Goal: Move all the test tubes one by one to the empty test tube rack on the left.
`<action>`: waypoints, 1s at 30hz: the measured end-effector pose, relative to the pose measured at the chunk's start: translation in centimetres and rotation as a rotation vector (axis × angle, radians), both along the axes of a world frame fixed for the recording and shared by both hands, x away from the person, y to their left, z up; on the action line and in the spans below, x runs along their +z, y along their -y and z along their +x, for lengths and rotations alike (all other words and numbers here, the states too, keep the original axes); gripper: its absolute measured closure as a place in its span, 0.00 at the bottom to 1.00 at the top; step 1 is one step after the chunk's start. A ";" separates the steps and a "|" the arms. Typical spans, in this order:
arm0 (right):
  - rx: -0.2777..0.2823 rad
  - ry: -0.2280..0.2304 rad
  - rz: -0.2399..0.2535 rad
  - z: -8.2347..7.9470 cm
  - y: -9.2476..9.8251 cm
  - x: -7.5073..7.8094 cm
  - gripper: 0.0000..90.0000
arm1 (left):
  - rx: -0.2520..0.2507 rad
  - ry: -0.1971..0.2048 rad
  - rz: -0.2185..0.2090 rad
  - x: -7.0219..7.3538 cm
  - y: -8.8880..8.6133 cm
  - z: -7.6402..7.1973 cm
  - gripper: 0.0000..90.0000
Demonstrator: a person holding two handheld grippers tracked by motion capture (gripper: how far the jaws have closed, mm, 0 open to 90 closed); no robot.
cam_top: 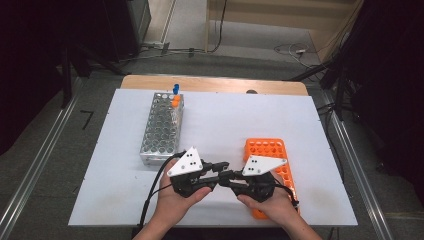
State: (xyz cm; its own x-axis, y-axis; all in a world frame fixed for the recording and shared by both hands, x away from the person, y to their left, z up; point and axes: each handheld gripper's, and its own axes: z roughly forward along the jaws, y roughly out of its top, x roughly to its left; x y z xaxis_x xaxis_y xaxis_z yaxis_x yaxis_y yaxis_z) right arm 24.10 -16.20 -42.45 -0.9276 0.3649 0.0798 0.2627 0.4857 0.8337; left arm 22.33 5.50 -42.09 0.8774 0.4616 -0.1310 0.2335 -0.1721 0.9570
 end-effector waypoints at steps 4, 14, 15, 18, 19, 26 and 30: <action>0.005 -0.010 0.007 0.0 0.0 0.0 0.82 | 0.002 0.016 -0.002 0.0 -0.1 0.0 0.83; 0.003 -0.020 0.027 0.1 0.2 0.1 0.81 | 0.004 0.016 -0.024 0.1 -0.6 0.1 0.85; 0.001 -0.020 0.029 0.1 0.3 0.1 0.80 | 0.006 0.015 -0.026 0.1 -0.7 0.1 0.85; 0.000 -0.032 0.039 0.3 0.7 0.1 0.76 | 0.015 0.012 -0.033 0.2 -1.1 0.2 0.85; -0.001 -0.036 0.042 0.3 0.9 0.1 0.75 | 0.018 0.008 -0.037 0.2 -1.2 0.3 0.85; -0.034 -0.013 0.073 0.6 3.0 0.4 0.53 | 0.043 -0.005 -0.052 0.1 -2.6 0.7 0.85; -0.055 -0.020 0.085 0.9 4.4 0.3 0.41 | 0.065 -0.004 -0.060 0.2 -3.5 1.0 0.85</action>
